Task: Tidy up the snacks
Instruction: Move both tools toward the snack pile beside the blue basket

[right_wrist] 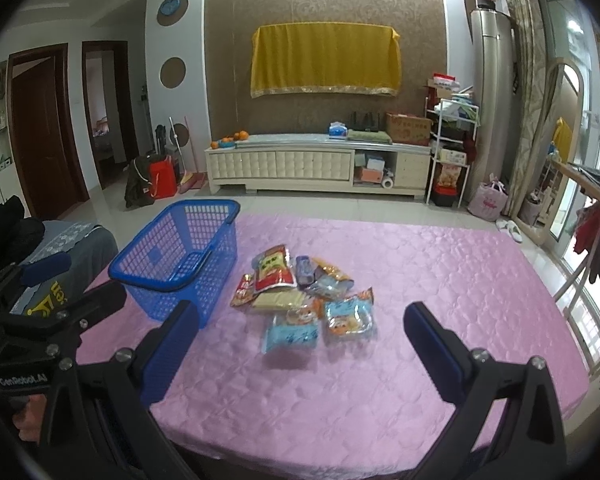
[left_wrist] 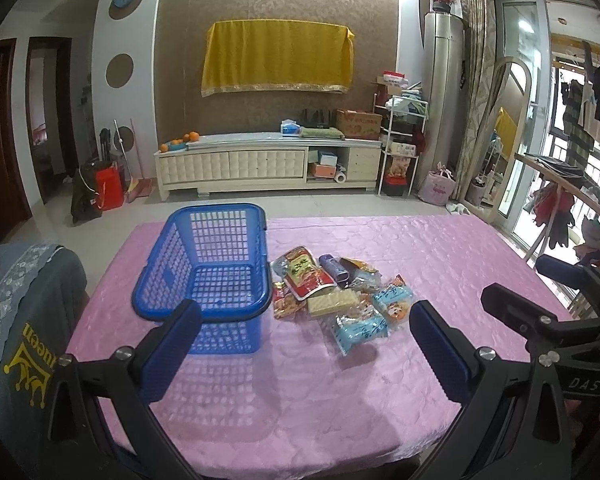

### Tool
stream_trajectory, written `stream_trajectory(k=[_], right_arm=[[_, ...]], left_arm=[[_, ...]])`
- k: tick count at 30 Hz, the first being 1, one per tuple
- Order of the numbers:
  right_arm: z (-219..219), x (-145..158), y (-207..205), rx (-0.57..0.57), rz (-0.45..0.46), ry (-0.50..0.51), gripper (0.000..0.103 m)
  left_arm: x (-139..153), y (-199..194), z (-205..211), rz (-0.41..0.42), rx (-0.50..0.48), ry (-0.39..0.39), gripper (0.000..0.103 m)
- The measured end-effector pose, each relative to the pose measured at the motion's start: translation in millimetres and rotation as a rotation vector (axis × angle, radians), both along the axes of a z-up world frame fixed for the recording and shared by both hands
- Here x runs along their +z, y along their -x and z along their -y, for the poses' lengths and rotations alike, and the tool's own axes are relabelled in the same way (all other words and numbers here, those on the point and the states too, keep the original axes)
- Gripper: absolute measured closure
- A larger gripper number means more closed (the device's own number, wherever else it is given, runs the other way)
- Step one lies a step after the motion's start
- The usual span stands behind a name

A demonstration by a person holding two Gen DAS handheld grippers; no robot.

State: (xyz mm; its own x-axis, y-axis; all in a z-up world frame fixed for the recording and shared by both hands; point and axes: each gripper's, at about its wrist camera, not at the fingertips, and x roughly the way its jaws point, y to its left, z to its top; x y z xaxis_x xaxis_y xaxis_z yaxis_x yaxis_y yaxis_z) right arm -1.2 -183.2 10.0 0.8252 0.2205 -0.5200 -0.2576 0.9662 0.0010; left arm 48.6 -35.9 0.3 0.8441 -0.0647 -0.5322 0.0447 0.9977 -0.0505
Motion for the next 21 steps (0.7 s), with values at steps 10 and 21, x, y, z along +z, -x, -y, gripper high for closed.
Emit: stream_trajectory(k=[10, 21], right_arm=[[33.4, -21.6, -52.1, -0.052, -0.111, 0.045, 0.0], [69.2, -85.4, -116.5, -0.096, -0.292, 0.053, 0.0]], left_arm=[[-24.3, -58.9, 39.0, -0.11, -0.035, -0.028, 0.0], [-88.8, -133.4, 67.6, -0.329, -0.043, -0.025, 0.0]])
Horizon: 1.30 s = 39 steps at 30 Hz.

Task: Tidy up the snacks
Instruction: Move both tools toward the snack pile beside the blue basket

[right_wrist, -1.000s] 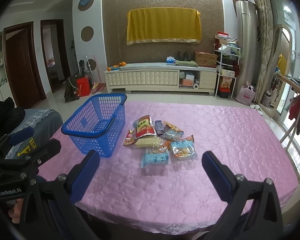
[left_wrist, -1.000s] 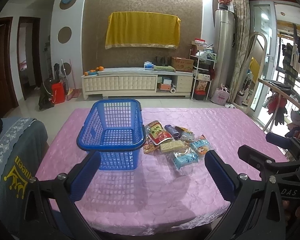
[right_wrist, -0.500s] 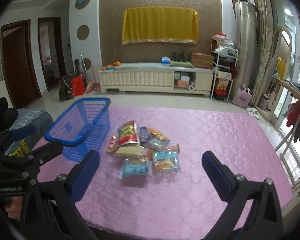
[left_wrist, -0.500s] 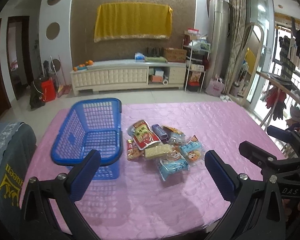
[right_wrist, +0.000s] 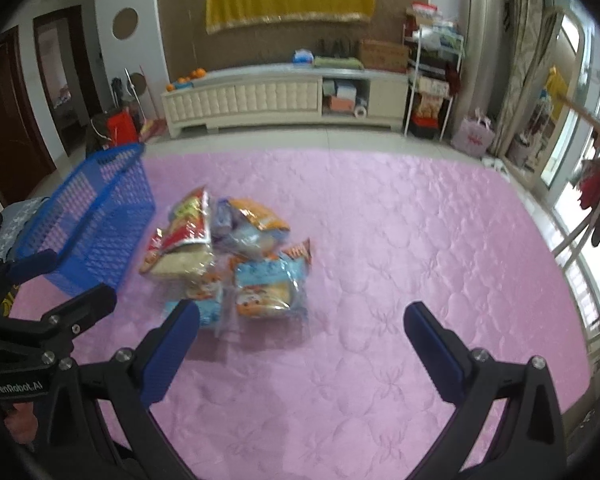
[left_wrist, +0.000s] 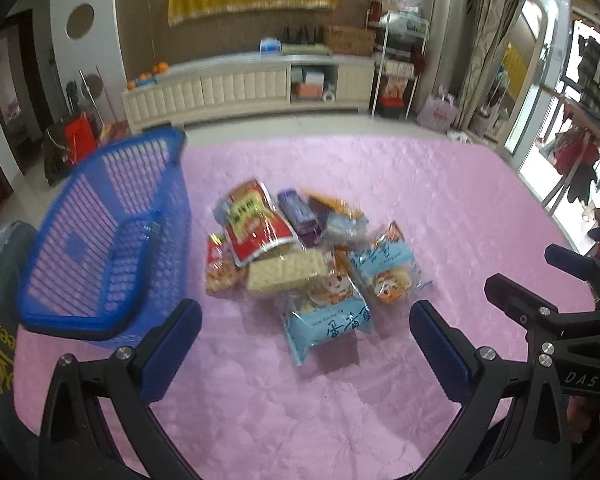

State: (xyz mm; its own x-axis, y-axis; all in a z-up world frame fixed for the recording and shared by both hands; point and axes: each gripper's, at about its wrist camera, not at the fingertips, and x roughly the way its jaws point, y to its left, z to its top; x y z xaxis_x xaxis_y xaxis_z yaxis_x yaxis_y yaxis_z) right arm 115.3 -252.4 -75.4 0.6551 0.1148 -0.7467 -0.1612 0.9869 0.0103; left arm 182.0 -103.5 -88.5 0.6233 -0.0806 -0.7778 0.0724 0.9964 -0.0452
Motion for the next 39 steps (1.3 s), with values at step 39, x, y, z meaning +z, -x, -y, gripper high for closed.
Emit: stream_trajectory(k=[39], right_arm=[[15.6, -70.2, -51.8, 0.012, -0.202, -0.03, 0.0]], left_arm=[[-102.6, -61.9, -3.2, -0.301, -0.017, 0.16, 0.032]])
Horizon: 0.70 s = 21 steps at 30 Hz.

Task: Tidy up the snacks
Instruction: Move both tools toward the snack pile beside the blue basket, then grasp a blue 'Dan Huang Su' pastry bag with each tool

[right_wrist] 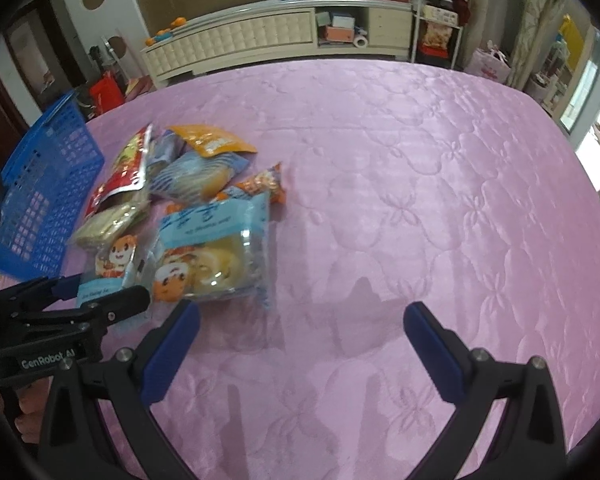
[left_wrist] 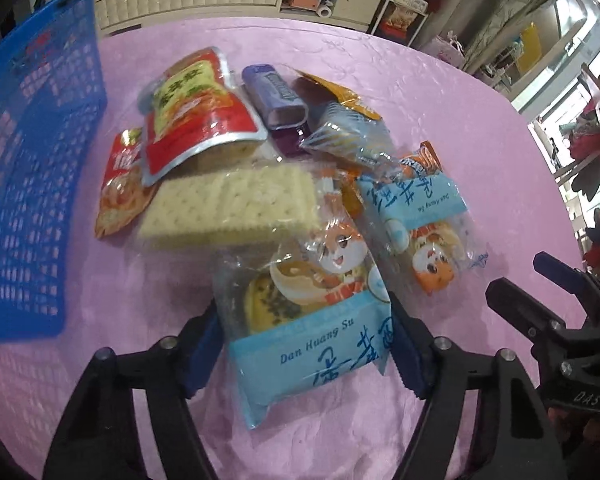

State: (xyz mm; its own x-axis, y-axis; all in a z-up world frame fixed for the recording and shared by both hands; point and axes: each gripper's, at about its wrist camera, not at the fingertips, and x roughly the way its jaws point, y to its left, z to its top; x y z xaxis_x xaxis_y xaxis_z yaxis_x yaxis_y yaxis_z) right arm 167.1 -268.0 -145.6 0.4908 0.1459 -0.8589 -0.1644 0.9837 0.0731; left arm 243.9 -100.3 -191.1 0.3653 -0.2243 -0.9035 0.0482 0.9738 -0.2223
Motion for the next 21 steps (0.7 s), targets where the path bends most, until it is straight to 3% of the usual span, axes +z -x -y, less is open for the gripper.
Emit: stream_trajectory(k=[7, 21], right_arm=[[-23.8, -0.6, -5.2, 0.051, -0.027, -0.006, 0.0], [-58.1, -32.2, -42.8, 0.104, -0.06, 0.065, 0.0]], left_arm=[[7.7, 29.7, -25.8, 0.019, 0.016, 0.032, 0.032], [11.5, 27.9, -44.9, 0.049, 0.013, 0.016, 0.033]])
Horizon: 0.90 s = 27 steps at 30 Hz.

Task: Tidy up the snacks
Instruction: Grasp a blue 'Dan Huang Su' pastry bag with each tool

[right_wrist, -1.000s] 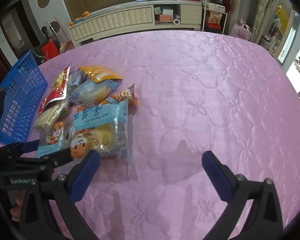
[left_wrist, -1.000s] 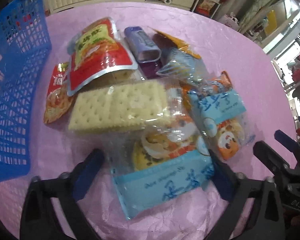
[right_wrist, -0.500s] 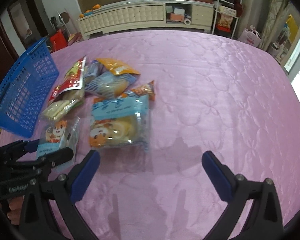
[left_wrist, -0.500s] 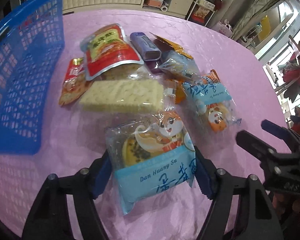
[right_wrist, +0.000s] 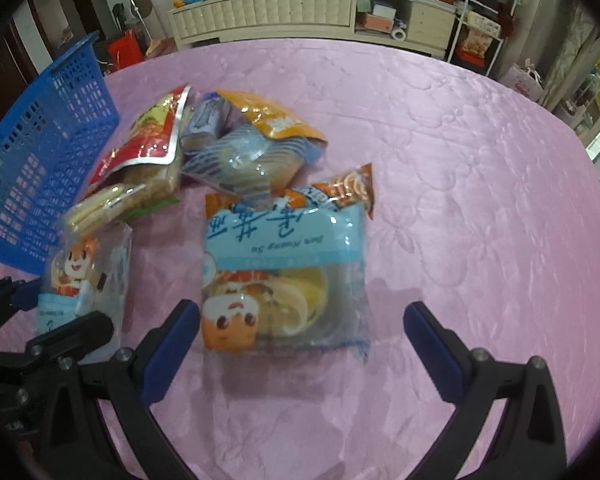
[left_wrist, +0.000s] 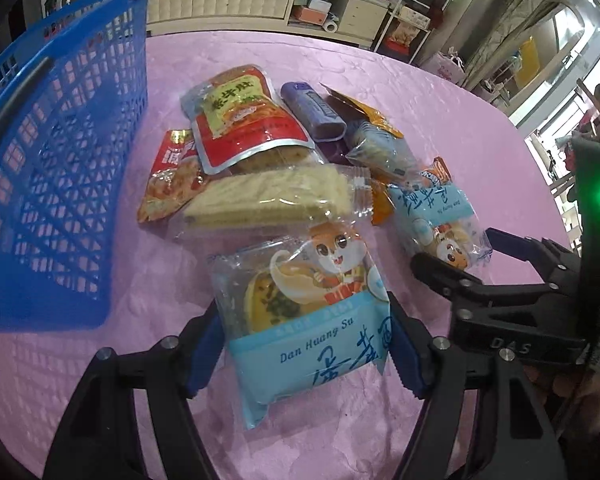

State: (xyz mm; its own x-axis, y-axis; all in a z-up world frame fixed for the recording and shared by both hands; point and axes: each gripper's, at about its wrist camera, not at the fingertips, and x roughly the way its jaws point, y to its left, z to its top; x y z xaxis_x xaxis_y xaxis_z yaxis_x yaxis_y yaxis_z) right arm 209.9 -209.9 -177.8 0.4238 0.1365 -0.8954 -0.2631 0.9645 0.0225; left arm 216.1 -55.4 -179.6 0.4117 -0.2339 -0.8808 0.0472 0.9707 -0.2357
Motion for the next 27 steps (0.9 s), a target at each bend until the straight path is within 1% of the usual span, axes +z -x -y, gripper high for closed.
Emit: stream_trajectory(k=[1, 3, 4, 5, 7, 9, 10, 15, 19, 22, 27], right_arm=[[-0.2, -0.9, -1.5, 0.003, 0.0, -0.005, 0.001], [-0.9, -3.4, -4.7, 0.009, 0.002, -0.011, 0.006], [-1.3, -3.7, -6.1, 0.013, 0.004, -0.014, 0.011], [-1.1, -4.1, -7.2, 0.021, 0.007, -0.023, 0.013], [-1.2, -5.0, -6.8, 0.03, 0.01, -0.038, 0.021], [-2.5, -4.0, -2.1, 0.041, 0.028, -0.034, 0.025], [-3.2, -3.6, 0.5, 0.044, 0.036, -0.03, 0.028], [10.8, 2.6, 15.0, 0.033, 0.02, -0.078, 0.03], [19.5, 14.4, 30.3, 0.024, 0.029, -0.09, 0.03], [22.9, 28.1, 44.7, 0.025, 0.046, -0.1, 0.03], [23.9, 56.4, 71.1, 0.024, 0.096, -0.09, 0.031]], left_arm=[[0.8, -4.4, 1.5, -0.001, -0.002, -0.001, 0.033], [1.9, -1.5, 2.8, 0.0, -0.003, -0.008, 0.033], [1.9, -1.6, 3.8, 0.002, -0.002, -0.016, 0.033], [1.8, -1.5, 4.2, 0.004, -0.001, -0.021, 0.033], [1.4, -1.6, 4.7, 0.003, 0.003, -0.022, 0.033], [0.9, -2.6, 5.7, 0.002, 0.007, -0.023, 0.033], [1.4, -1.8, 5.7, 0.004, 0.008, -0.025, 0.033], [10.8, 7.0, 13.1, 0.032, -0.012, -0.032, 0.033], [20.7, 17.9, 14.7, 0.052, -0.019, -0.024, 0.033], [31.2, 27.7, 15.0, 0.073, -0.022, -0.009, 0.033], [54.1, 49.8, 19.3, 0.129, -0.045, -0.002, 0.033]])
